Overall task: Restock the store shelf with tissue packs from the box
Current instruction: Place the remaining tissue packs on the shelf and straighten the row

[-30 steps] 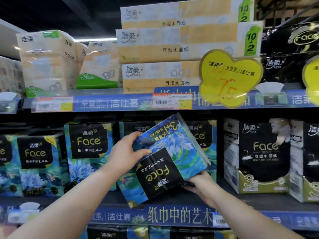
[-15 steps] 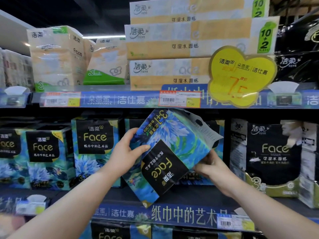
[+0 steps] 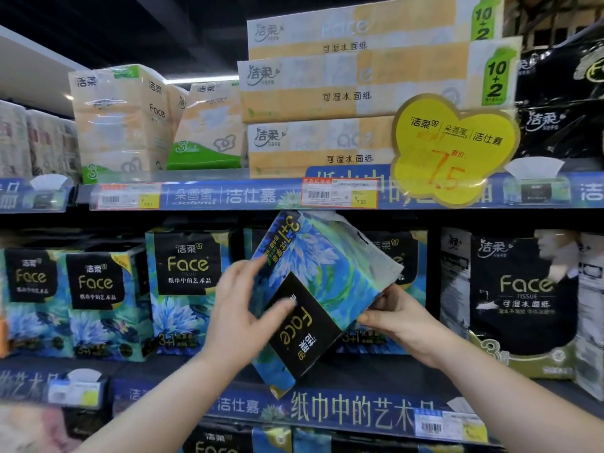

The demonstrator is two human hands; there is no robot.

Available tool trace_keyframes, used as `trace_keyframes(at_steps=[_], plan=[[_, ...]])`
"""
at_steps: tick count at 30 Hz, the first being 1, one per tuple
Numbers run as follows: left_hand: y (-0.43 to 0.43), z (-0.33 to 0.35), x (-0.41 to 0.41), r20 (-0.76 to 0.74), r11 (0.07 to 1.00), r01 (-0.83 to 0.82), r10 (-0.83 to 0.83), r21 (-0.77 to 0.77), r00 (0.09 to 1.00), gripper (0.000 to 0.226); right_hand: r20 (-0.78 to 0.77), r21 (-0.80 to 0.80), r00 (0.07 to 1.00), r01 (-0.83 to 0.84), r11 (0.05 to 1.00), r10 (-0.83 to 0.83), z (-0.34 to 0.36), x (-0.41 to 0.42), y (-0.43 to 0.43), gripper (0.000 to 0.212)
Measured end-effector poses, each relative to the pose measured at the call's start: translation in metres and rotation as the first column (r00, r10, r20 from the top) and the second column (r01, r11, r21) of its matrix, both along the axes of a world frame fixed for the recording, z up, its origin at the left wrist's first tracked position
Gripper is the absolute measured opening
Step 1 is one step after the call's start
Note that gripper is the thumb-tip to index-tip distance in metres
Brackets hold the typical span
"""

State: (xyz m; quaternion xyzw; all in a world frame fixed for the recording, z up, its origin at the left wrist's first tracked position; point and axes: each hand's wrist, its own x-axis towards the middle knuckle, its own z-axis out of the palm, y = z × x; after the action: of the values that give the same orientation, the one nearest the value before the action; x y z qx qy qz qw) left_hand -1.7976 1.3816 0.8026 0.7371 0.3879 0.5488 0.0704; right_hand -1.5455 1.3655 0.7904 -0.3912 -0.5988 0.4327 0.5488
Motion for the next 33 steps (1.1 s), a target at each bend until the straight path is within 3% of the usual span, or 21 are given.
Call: trace_keyframes(at_steps=[3, 5, 8, 11, 18, 23, 28, 33], plan=[[-0.022, -0.008, 0.016, -0.162, 0.984, 0.102, -0.125, -0.144, 0.979, 0.113, 0.007, 0.020, 1.000, -0.011, 1.000, 0.010, 0.003, -0.003, -0.002, 0.082], [-0.023, -0.013, 0.027, -0.297, 0.984, -0.011, -0.043, -0.178, 0.954, 0.132, 0.011, 0.030, 1.000, 0.001, 1.000, -0.001, 0.004, -0.005, -0.003, 0.060], [-0.024, -0.011, 0.038, -0.340, 0.977, -0.133, 0.070, -0.166, 0.938, 0.134, 0.040, 0.046, 0.999, 0.017, 0.999, -0.018, 0.006, -0.010, -0.005, 0.042], [-0.022, -0.012, 0.039, -0.318, 0.977, -0.126, 0.066, -0.170, 0.946, 0.127, 0.073, 0.061, 0.997, 0.031, 0.998, -0.035, 0.010, -0.012, -0.007, 0.035], [-0.020, -0.016, 0.028, -0.060, 0.980, 0.074, -0.086, -0.186, 0.994, 0.118, 0.146, 0.166, 0.984, 0.073, 0.983, -0.098, 0.026, -0.027, -0.005, 0.039], [-0.021, -0.013, 0.024, 0.134, 0.968, 0.097, -0.067, -0.231, 0.989, 0.116, 0.175, 0.207, 0.981, 0.045, 0.977, -0.082, 0.046, -0.045, -0.002, 0.035], [-0.019, -0.014, 0.009, 0.222, 0.961, 0.119, -0.063, -0.250, 0.973, 0.113, 0.258, 0.257, 0.959, 0.046, 0.965, -0.115, 0.056, -0.061, -0.002, 0.035], [-0.017, -0.018, -0.014, 0.457, 0.852, 0.409, -0.236, -0.328, 0.858, 0.085, 0.035, 0.181, 0.999, 0.014, 0.983, -0.021, 0.059, -0.062, -0.001, 0.032]])
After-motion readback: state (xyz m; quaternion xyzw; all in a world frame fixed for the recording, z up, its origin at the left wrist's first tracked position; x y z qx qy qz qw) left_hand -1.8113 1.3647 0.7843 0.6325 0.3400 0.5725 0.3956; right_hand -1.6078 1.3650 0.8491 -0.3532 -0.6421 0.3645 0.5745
